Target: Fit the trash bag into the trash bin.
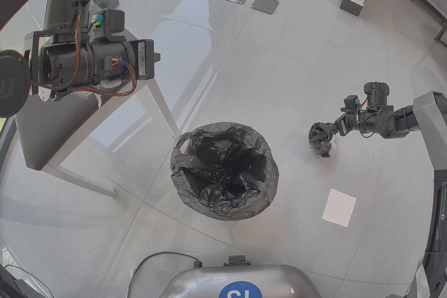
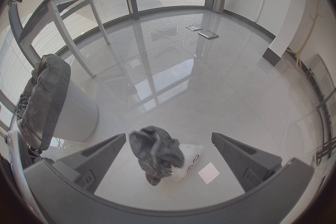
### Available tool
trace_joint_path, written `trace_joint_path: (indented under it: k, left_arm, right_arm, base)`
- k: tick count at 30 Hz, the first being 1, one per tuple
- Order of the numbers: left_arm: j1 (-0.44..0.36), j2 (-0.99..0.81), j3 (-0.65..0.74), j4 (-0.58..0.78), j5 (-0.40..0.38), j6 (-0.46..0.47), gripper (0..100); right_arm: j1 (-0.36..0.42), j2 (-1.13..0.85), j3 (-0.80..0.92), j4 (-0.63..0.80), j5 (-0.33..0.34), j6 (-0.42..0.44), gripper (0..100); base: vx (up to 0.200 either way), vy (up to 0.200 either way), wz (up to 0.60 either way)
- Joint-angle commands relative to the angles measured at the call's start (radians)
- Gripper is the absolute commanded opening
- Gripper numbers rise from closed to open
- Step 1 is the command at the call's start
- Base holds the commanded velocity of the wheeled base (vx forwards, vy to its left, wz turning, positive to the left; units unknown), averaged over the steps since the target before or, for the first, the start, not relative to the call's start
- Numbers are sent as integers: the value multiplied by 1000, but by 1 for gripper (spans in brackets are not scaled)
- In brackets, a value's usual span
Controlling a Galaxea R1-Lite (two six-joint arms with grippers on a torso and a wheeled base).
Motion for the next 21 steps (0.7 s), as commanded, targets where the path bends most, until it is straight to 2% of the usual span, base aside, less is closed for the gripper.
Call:
trace_joint_path:
  k: [1, 8, 21]
  left_arm:
    - [-1, -2, 1, 0, 1, -1, 0]
    - [-1, -13, 2, 2, 1, -1, 0]
    - [-1, -22, 16, 0, 1, 1, 0]
  right_arm:
    - [6, -38, 13, 1, 1, -2, 100]
    - [18, -13, 13, 3, 1, -2, 100]
    - [-25, 120, -58, 1, 1, -7, 100]
  base:
    - [0, 0, 0]
    - [0, 0, 0]
    - [0, 0, 0]
